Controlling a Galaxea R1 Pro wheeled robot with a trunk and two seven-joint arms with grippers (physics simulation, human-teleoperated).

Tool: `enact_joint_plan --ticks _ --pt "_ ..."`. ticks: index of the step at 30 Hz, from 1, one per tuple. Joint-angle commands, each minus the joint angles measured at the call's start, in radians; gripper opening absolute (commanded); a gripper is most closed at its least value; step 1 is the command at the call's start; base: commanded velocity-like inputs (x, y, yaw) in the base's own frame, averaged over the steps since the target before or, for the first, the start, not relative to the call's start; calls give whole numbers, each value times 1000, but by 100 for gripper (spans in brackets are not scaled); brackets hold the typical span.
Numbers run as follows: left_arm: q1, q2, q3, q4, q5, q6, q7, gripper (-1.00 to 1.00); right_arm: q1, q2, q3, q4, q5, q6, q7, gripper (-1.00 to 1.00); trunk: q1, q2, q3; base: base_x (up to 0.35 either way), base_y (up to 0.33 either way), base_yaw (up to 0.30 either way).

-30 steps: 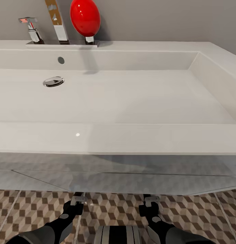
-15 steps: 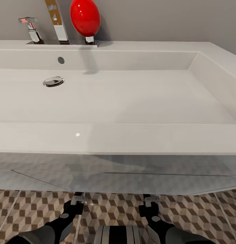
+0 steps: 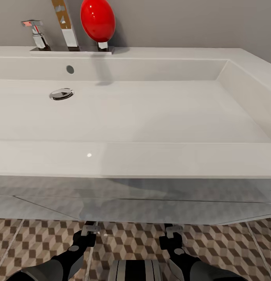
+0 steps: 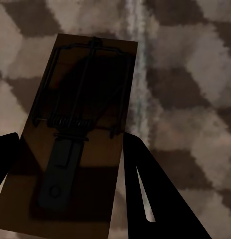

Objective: Take the four mousetraps from the cabinet in the bathroom and place them on the bathroom floor. Make sure all four end up on the same floor surface, and ensure that at least two of them are either under or directly next to the same bathroom sink.

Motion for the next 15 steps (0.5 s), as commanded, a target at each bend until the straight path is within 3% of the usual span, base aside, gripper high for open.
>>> enact_joint_plan --ticks 1,15 --pt "0 0 -9 0 2 -1 7 -100 -1 0 2 2 9 -1 -7 -100 0 0 -1 0 0 0" --pt "0 0 -10 -2 2 1 7 -100 -1 0 2 2 10 -1 -7 -100 0 0 -1 0 0 0"
